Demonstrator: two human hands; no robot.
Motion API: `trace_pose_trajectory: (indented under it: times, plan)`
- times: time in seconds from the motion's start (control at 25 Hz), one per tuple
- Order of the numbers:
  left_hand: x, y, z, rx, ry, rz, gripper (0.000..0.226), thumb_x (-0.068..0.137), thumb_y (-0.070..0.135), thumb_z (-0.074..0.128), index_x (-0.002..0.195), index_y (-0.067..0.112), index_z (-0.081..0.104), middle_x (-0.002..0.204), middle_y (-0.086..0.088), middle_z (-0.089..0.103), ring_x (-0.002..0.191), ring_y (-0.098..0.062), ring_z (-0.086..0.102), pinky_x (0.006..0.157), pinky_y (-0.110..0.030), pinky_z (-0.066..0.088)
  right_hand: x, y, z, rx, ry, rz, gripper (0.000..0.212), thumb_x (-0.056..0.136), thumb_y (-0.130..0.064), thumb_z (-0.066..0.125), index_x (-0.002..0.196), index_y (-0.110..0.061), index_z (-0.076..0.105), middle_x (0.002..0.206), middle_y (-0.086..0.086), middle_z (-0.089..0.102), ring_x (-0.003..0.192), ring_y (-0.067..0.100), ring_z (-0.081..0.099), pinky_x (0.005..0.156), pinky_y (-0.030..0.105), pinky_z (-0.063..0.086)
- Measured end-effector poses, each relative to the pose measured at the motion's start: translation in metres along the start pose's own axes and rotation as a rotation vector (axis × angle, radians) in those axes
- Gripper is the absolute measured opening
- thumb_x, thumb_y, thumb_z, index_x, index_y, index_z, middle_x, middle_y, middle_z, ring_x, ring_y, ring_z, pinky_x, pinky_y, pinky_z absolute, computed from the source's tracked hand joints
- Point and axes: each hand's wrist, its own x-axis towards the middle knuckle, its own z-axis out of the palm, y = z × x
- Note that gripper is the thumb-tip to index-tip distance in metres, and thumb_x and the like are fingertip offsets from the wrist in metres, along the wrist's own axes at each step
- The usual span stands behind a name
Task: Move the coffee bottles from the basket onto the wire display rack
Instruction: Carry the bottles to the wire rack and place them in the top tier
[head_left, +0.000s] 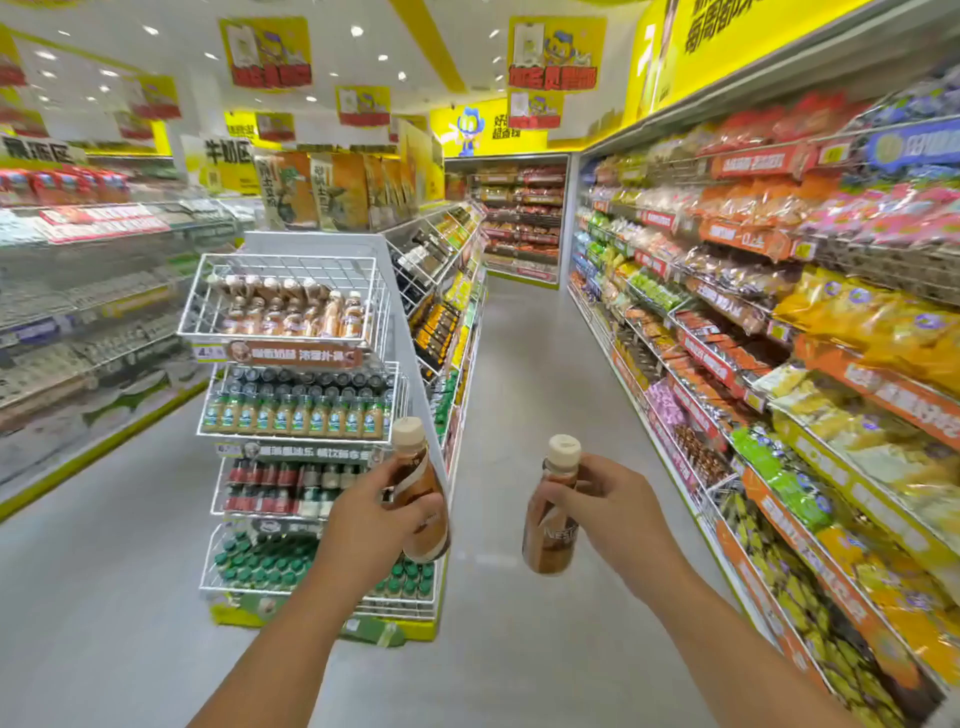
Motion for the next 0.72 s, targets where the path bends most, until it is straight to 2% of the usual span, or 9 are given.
trace_pose_trajectory:
  times: [0.08, 0.2, 0.36, 0.52, 0.6, 0.72]
  plan:
    - [0.019, -0.013, -0.043, 0.011, 0.014, -0.003, 0.038, 0.083, 0.027, 0.083, 0.111, 0.045, 0.065, 0.105, 0.023, 0.069, 0.093, -0.004, 0.068, 0.071, -0.022, 0.051, 0.018, -0.014, 0.048, -0.004, -0.039, -0.022, 0.022, 0.082, -0.009, 0.081, 0.097, -0.025, 0.079, 0.087, -0.006, 0.079, 0.086, 0.012, 0.074, 0.073, 0.021, 0.051]
    - [0.062, -0.037, -0.116, 0.031, 0.043, 0.003, 0.042, 0.082, 0.032, 0.084, 0.118, 0.044, 0.065, 0.108, 0.022, 0.07, 0.099, -0.006, 0.068, 0.082, -0.031, 0.056, 0.051, -0.034, 0.129, 0.006, -0.073, -0.067, 0.019, 0.083, -0.013, 0.081, 0.096, -0.027, 0.08, 0.089, -0.007, 0.079, 0.09, 0.014, 0.074, 0.076, 0.026, 0.052]
    - [0.126, -0.063, -0.211, 0.061, 0.085, 0.011, 0.049, 0.081, 0.038, 0.084, 0.127, 0.041, 0.065, 0.116, 0.018, 0.069, 0.102, -0.011, 0.068, 0.086, -0.037, 0.058, 0.097, -0.069, 0.237, 0.046, -0.105, -0.088, 0.015, 0.087, -0.01, 0.078, 0.091, -0.025, 0.079, 0.086, -0.01, 0.079, 0.085, 0.005, 0.073, 0.074, 0.024, 0.052]
    - [0.186, -0.078, -0.281, 0.071, 0.101, 0.026, 0.05, 0.081, 0.035, 0.084, 0.125, 0.047, 0.062, 0.117, 0.019, 0.067, 0.102, -0.011, 0.067, 0.081, -0.032, 0.056, 0.14, -0.092, 0.32, 0.051, -0.126, -0.102, 0.013, 0.088, -0.007, 0.076, 0.085, -0.019, 0.078, 0.082, -0.007, 0.079, 0.081, 0.004, 0.073, 0.069, 0.017, 0.052]
    - [0.213, -0.087, -0.304, 0.058, 0.089, 0.032, 0.045, 0.083, 0.032, 0.083, 0.115, 0.051, 0.059, 0.113, 0.022, 0.066, 0.1, -0.009, 0.067, 0.083, -0.033, 0.055, 0.164, -0.096, 0.35, 0.039, -0.121, -0.1, 0.011, 0.088, -0.01, 0.077, 0.086, -0.02, 0.079, 0.086, -0.007, 0.079, 0.087, 0.009, 0.074, 0.073, 0.022, 0.055]
    - [0.254, -0.1, -0.324, 0.048, 0.082, 0.029, 0.044, 0.084, 0.029, 0.082, 0.114, 0.05, 0.058, 0.107, 0.029, 0.063, 0.095, -0.003, 0.065, 0.08, -0.03, 0.053, 0.205, -0.094, 0.386, 0.016, -0.117, -0.094, 0.013, 0.087, -0.017, 0.08, 0.094, -0.028, 0.08, 0.091, -0.011, 0.079, 0.091, 0.01, 0.073, 0.077, 0.027, 0.054]
